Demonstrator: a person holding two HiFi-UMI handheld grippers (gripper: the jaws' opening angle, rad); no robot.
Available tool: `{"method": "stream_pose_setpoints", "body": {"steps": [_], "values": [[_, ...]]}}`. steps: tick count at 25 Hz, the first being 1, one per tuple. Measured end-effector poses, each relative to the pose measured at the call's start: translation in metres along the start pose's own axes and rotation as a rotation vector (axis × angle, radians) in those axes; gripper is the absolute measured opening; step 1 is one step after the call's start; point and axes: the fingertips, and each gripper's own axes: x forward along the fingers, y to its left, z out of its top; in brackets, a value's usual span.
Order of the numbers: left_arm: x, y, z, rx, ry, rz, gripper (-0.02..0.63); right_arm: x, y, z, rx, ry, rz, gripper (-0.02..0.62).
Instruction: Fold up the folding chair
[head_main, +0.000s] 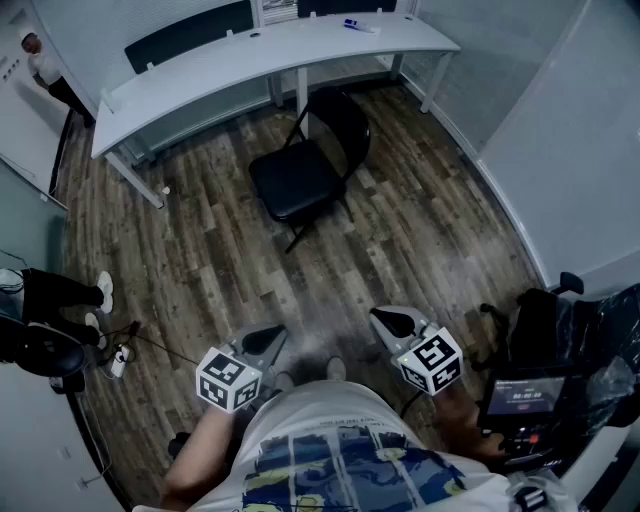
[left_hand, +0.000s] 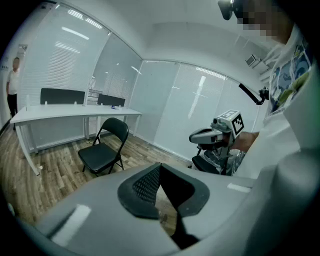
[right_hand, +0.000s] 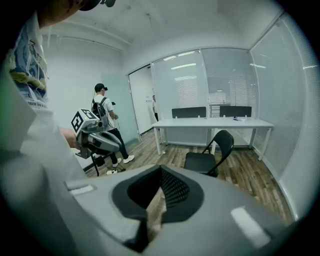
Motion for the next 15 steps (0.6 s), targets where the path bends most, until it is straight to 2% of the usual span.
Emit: {"method": "stream_pose_setpoints", "body": {"steps": [15], "values": [[0.004, -0.008, -0.005, 0.001, 0.003, 0.0, 0.006, -0.009, -0.002, -0.012, 0.009, 0.005, -0.006, 0.003]]}}
